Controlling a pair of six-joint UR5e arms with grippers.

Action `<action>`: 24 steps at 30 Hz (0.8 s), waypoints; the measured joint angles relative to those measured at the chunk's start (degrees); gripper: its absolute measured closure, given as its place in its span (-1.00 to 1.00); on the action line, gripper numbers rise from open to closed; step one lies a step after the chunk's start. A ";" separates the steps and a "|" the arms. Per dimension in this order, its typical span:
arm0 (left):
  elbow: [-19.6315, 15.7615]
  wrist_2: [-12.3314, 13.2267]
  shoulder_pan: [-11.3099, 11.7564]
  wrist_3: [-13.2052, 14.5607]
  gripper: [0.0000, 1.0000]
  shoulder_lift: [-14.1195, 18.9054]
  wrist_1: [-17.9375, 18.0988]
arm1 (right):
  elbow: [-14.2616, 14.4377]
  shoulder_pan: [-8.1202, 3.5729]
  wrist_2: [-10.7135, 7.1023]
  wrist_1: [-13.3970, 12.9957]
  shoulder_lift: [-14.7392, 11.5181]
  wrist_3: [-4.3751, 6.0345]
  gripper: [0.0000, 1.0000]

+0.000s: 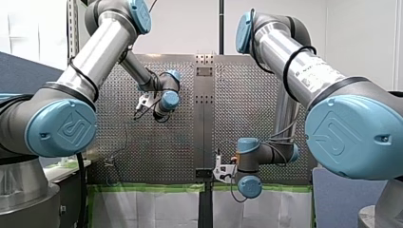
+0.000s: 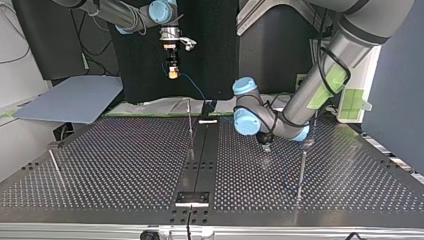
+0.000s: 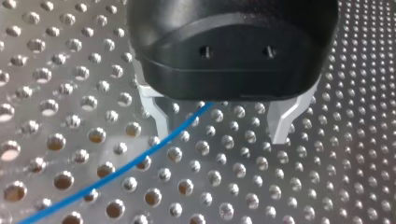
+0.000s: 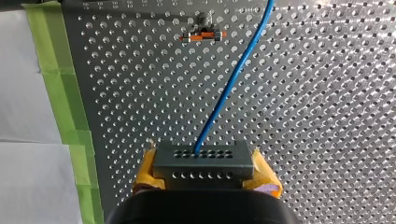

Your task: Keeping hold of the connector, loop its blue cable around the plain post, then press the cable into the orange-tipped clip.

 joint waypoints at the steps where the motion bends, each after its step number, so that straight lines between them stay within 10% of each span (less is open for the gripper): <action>1: -0.03 0.03 -0.16 -0.08 -1.00 -0.03 0.04 | 0.00 0.01 0.00 0.00 0.00 -0.02 1.00; 24: -1.27 -1.36 -2.50 1.79 -1.00 -2.33 2.19 | -0.10 0.03 0.02 0.39 -0.02 0.03 1.00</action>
